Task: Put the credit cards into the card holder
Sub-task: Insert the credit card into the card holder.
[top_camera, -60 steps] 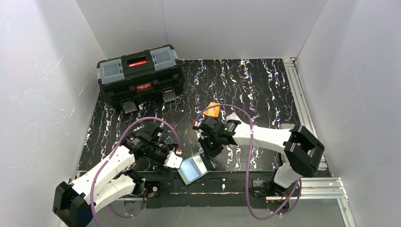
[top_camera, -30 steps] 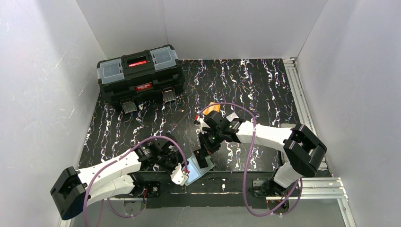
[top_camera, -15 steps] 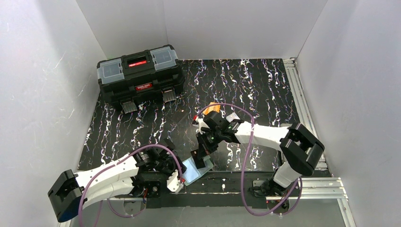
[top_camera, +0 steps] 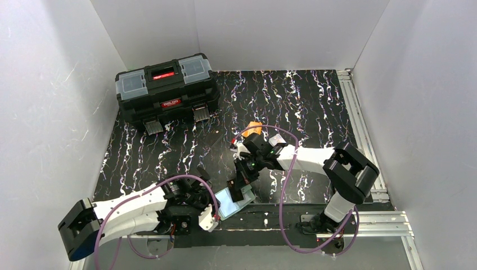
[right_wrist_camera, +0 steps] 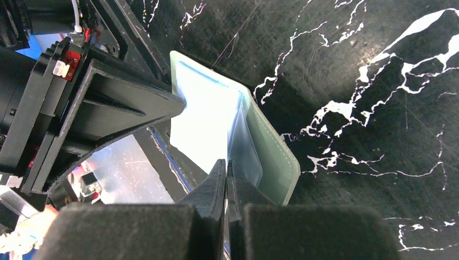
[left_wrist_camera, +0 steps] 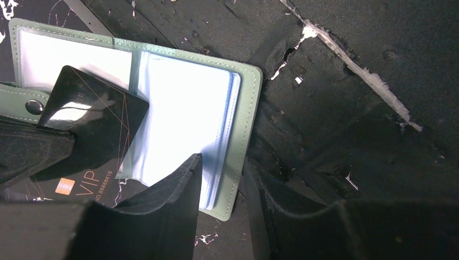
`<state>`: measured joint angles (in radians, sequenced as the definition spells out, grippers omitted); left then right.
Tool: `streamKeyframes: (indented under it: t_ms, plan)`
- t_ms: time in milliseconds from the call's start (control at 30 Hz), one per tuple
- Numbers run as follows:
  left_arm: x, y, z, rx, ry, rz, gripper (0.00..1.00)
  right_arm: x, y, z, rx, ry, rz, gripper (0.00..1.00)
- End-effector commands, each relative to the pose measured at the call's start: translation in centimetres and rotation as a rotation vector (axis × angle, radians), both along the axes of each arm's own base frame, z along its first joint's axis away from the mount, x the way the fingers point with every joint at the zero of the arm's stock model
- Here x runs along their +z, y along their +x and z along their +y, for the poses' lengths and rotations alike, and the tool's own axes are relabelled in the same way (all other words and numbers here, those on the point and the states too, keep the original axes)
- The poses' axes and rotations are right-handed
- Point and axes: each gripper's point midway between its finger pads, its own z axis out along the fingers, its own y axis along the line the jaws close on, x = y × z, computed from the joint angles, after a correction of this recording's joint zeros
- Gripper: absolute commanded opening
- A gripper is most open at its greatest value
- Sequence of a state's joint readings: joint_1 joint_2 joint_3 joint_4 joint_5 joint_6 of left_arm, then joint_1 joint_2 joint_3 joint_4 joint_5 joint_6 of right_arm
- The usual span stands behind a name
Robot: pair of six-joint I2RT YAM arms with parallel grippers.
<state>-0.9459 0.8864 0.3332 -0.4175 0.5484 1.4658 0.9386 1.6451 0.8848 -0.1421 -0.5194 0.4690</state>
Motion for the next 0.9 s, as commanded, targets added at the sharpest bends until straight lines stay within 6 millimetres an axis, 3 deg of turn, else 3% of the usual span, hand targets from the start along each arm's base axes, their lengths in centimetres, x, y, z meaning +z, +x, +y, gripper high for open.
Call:
streamKeyframes:
  t_ms: [0,467,867]
  plan:
    - [-0.1,-0.3,-0.2,-0.019,-0.005,0.003,0.32,-0.7,0.0,0.1,0.001,0.026,0.032,0.01]
    - [-0.4,-0.2,-0.2,0.005,0.036,0.018,0.26,-2.9,-1.2,-2.1,-0.004,-0.014,0.079,0.01]
    - [-0.3,0.0,-0.5,0.017,0.045,0.021,0.25,-3.3,-1.9,-1.7,0.045,-0.041,0.089,0.01]
